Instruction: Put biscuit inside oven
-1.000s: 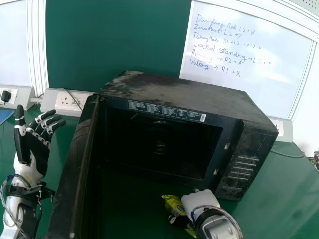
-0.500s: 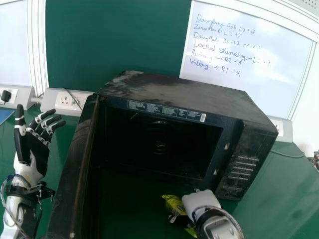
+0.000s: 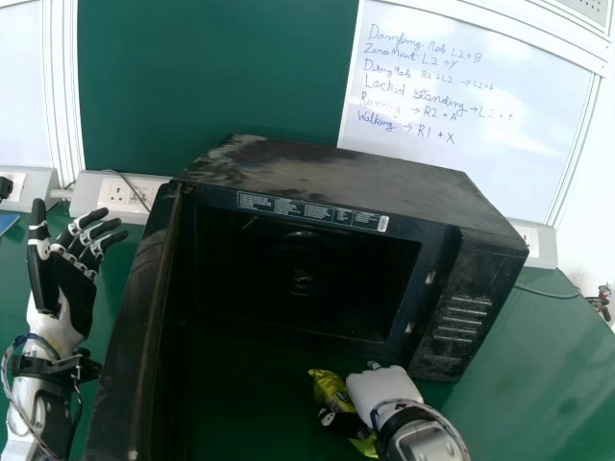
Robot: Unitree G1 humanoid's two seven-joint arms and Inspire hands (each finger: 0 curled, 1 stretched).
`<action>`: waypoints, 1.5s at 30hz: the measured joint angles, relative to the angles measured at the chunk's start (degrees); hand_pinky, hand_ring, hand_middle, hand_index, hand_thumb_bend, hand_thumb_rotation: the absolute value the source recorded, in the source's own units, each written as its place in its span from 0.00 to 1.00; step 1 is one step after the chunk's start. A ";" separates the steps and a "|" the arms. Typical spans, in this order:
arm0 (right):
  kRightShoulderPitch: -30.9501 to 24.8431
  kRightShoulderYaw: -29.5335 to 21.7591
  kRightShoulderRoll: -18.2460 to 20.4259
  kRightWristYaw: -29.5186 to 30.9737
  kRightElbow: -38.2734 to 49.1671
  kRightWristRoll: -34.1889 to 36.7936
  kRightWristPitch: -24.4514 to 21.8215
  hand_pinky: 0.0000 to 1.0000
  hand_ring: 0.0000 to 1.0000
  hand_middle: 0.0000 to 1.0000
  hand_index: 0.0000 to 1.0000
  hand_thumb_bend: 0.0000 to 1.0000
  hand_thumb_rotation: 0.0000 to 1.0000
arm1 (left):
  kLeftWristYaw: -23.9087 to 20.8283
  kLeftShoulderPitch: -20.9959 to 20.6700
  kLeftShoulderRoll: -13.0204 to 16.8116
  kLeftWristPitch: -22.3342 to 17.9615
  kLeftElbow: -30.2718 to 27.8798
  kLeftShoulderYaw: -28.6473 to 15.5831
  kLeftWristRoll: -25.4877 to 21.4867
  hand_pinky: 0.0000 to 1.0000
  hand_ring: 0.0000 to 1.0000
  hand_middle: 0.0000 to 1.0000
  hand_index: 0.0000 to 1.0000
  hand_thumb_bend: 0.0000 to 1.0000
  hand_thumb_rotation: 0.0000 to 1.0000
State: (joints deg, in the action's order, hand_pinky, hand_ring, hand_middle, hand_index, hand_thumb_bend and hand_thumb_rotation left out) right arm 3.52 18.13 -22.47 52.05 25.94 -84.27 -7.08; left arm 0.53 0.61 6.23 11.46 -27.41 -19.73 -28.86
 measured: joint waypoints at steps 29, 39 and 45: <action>2.44 -0.63 2.54 -0.19 0.25 1.24 -1.06 0.56 0.59 0.52 0.48 0.53 0.00 | 0.20 0.02 -0.04 -0.22 0.36 -0.03 -0.28 0.64 0.62 0.61 0.62 0.85 0.49; 5.74 -0.83 2.57 0.23 0.09 1.74 -1.29 0.46 0.53 0.52 0.48 0.53 0.00 | -0.03 0.03 -0.07 -0.21 -0.07 -0.01 -0.51 0.65 0.62 0.61 0.61 0.84 0.49; 7.22 -0.83 2.81 0.37 -0.29 1.95 -1.64 0.42 0.49 0.46 0.49 0.53 0.00 | -0.07 0.03 -0.07 -0.21 -0.37 0.00 -0.48 0.65 0.63 0.61 0.61 0.84 0.49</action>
State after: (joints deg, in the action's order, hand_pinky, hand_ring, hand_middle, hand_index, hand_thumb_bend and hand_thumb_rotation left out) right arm 10.73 17.30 -19.66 52.42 25.65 -82.31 -8.72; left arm 0.46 0.64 6.16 11.25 -27.78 -19.73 -29.34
